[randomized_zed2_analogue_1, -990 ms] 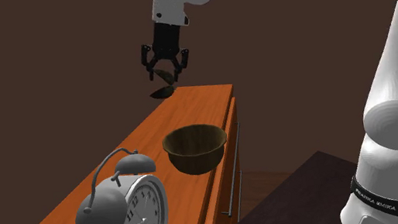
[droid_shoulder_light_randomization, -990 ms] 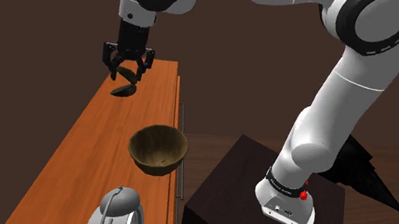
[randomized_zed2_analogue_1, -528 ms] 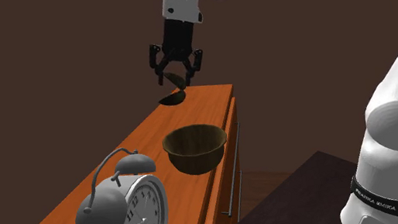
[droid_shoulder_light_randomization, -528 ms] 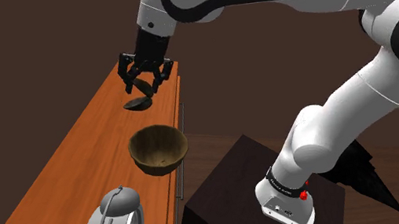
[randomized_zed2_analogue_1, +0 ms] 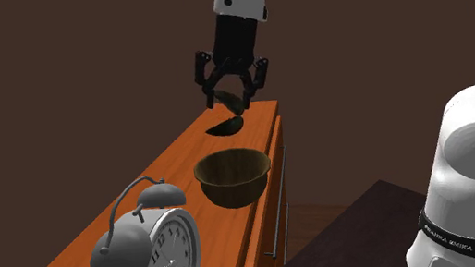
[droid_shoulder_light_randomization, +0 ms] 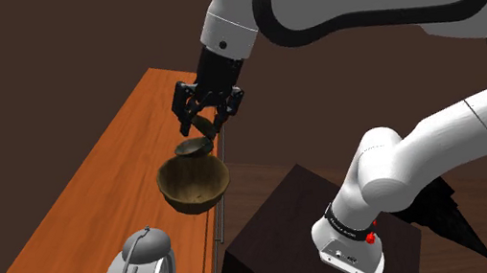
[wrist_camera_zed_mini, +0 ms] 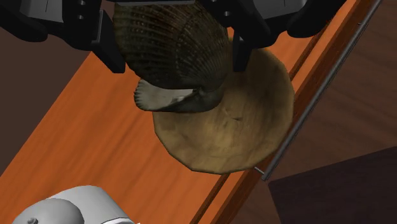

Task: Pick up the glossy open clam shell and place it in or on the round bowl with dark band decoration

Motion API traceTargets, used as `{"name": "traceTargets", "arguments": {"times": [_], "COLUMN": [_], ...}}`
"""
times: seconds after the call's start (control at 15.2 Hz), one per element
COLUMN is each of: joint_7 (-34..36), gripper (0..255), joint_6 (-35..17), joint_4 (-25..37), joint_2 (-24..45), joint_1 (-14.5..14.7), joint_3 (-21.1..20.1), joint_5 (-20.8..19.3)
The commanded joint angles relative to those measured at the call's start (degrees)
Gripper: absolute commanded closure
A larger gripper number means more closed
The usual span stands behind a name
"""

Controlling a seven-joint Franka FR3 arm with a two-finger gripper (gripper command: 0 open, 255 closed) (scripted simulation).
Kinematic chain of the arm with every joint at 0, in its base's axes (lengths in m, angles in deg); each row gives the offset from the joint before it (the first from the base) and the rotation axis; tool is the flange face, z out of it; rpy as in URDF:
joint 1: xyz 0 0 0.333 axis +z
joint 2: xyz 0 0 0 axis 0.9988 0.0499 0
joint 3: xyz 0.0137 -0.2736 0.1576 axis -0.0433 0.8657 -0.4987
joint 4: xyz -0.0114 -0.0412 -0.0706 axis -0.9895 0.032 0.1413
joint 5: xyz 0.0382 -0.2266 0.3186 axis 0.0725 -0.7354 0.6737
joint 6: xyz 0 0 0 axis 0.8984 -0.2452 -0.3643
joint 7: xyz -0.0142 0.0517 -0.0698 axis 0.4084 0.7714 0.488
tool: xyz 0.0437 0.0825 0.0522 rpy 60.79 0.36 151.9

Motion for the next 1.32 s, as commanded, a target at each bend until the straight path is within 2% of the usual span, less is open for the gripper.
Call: {"name": "traceTargets", "arguments": {"times": [0.0, 0.92, 1.25], "joint_7": [0.82, -1.23, -1.23], "gripper": [255, 255, 255], "joint_6": [-0.34, -12.03, -12.03], "joint_4": [-1.87, -11.49, -11.49], "joint_2": [-1.78, 0.4, 0.4], "joint_1": [0.71, 1.59, 1.59], "joint_3": [-0.67, -2.7, -2.7], "joint_5": [0.72, 3.15, 3.15]}}
